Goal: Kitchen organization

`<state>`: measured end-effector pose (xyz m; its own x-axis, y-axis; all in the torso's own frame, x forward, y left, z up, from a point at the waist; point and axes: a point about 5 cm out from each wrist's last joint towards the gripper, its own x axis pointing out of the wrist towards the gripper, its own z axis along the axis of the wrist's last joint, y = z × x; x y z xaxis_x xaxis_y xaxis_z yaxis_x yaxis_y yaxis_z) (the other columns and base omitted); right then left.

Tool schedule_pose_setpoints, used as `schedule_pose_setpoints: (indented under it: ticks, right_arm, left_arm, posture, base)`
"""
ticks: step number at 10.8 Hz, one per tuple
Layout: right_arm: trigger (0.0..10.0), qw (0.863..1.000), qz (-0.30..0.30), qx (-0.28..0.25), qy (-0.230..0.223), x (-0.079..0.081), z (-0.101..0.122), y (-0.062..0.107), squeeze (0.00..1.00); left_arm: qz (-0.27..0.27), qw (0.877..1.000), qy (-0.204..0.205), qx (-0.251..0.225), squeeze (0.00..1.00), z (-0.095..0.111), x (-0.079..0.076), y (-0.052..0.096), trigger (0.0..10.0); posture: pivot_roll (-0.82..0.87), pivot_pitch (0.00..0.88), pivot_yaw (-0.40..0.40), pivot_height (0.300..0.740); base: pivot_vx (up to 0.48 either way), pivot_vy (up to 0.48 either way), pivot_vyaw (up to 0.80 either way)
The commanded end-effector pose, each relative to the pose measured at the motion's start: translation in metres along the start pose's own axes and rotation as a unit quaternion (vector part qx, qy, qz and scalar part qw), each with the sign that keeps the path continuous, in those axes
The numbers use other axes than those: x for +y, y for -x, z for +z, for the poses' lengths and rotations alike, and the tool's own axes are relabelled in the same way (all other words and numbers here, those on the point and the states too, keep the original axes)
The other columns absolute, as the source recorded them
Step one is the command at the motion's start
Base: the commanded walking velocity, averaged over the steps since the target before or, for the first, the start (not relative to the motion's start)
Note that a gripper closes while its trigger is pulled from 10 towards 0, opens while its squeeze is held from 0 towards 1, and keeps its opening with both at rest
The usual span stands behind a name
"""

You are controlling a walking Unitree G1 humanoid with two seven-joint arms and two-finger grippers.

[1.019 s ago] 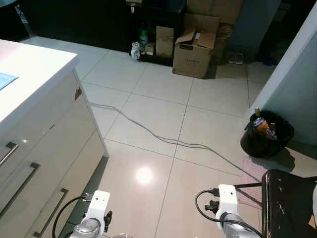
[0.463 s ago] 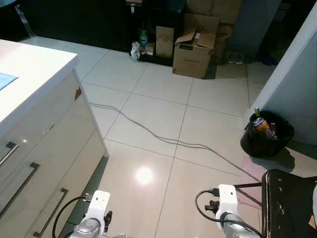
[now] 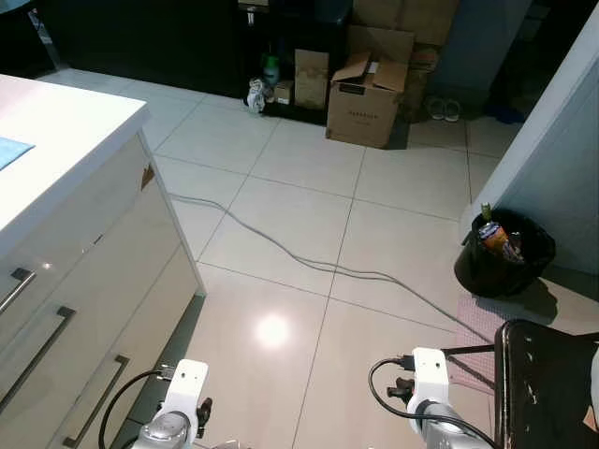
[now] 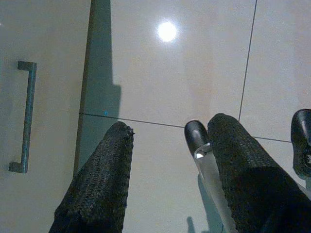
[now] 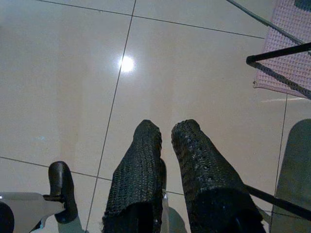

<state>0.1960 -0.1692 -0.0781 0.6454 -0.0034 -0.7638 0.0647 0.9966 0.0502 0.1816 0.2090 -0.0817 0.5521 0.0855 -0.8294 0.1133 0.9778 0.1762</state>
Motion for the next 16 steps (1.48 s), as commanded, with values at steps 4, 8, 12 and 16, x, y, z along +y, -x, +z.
schedule_pose_setpoints:
  ticks: [4, 8, 12, 16]
  right_arm:
    - [10.0, 0.998, -0.021, 0.004, -0.052, -0.0122, -0.0026, 0.0015, 0.0]
    - [10.0, 0.998, -0.021, 0.004, -0.053, -0.0117, -0.0021, 0.0013, 0.0]
    - [10.0, 0.998, -0.021, 0.003, -0.057, -0.0114, -0.0021, 0.0013, 0.0]
    - [10.0, 0.998, -0.02, 0.002, -0.058, -0.0111, -0.0019, 0.0012, 0.0]
  left_arm:
    - [-0.051, 0.997, 0.034, -0.045, 0.0, 0.0242, -0.0315, -0.0028, 10.0]
    - [-0.051, 0.997, 0.033, -0.047, 0.0, 0.0254, -0.0316, -0.0029, 10.0]
    - [-0.052, 0.997, 0.032, -0.047, 0.0, 0.0256, -0.0315, -0.0029, 10.0]
    - [-0.052, 0.997, 0.031, -0.047, 0.0, 0.0251, -0.031, -0.0028, 10.0]
  posture:
    - [-0.04, 0.05, 0.021, 0.74]
    - [-0.04, 0.048, 0.023, 0.74]
    - [-0.04, 0.049, 0.024, 0.74]
    - [-0.04, 0.058, 0.025, 0.74]
  base:
    - [0.0, 0.0, 0.0]
    - [0.0, 0.0, 0.0]
    - [0.0, 0.0, 0.0]
    - [0.0, 0.0, 0.0]
